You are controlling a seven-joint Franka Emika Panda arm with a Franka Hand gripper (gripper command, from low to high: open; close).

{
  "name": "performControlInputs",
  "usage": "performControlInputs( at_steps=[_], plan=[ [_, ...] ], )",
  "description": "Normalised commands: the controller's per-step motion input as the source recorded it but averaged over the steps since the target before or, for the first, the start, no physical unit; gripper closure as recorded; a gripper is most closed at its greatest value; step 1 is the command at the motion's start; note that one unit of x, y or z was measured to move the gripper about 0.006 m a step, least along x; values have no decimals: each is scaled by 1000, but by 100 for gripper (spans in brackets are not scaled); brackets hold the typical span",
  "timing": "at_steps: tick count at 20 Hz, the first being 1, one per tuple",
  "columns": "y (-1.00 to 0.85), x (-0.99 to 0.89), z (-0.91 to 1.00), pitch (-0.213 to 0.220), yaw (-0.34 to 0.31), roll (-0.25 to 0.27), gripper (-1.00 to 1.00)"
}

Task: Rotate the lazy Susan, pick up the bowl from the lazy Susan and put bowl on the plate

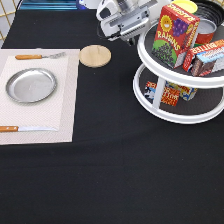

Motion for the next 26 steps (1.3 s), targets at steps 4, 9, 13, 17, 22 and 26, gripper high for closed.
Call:
performControlInputs(
  at_steps=[4,9,13,17,22,26],
  plan=[
    [-24,524,-30,3,17,-25,-100],
    [-94,699,-36,83,21,-4,-100],
    [-216,739,33,119,47,0,-100],
    [-229,719,11,127,63,1,-100],
    [-257,565,11,104,82,15,-100],
    [-230,-29,385,89,75,14,-100]
  ],
)
